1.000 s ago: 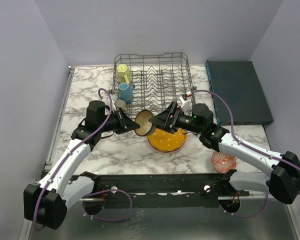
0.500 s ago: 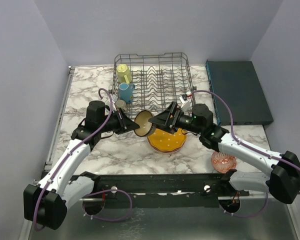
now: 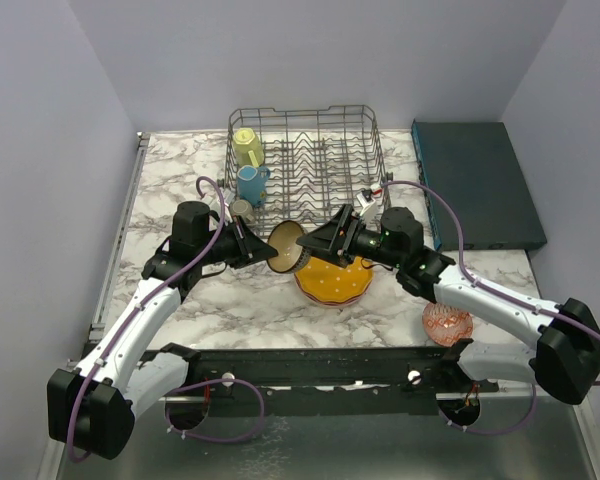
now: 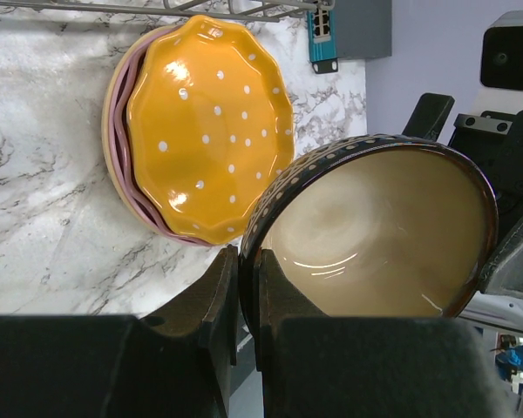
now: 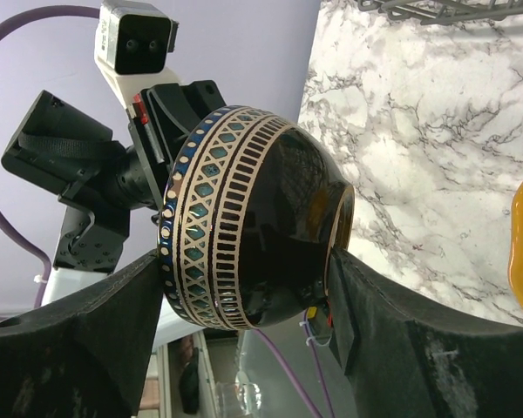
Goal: Load the mixed dishes into the dish rack
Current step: Turn the bowl upside down on the dish rack.
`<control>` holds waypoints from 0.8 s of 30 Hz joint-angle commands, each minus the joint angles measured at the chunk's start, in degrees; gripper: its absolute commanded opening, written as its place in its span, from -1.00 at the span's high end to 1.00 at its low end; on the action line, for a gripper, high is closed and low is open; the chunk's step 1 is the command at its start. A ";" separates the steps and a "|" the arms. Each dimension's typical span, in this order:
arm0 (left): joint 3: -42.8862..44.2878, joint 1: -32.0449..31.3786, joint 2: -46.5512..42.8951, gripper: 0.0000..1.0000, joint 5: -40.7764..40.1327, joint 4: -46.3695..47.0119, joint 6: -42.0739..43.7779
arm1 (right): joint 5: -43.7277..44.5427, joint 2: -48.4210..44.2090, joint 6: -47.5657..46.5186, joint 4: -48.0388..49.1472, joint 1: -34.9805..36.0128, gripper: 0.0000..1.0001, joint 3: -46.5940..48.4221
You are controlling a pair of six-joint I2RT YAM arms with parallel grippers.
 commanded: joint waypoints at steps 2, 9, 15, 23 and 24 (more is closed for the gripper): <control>1.90 0.25 -0.21 1.00 -0.52 0.07 1.33 | 0.17 0.31 -0.24 2.62 -0.25 -0.36 0.78; 1.51 0.26 0.30 1.00 -0.79 0.01 1.53 | 0.85 0.18 -0.33 3.15 -0.29 0.04 0.41; 1.57 0.27 0.21 0.83 -1.49 0.07 1.63 | 2.00 -0.01 -0.76 2.21 -0.22 0.12 0.53; 2.21 0.29 1.14 0.49 -1.84 -0.05 1.94 | 4.74 -0.73 -2.45 -1.76 -0.22 0.17 1.68; 2.32 0.27 1.23 0.42 -1.91 -0.06 1.97 | 5.46 -0.82 -2.95 -2.80 -0.23 0.17 2.02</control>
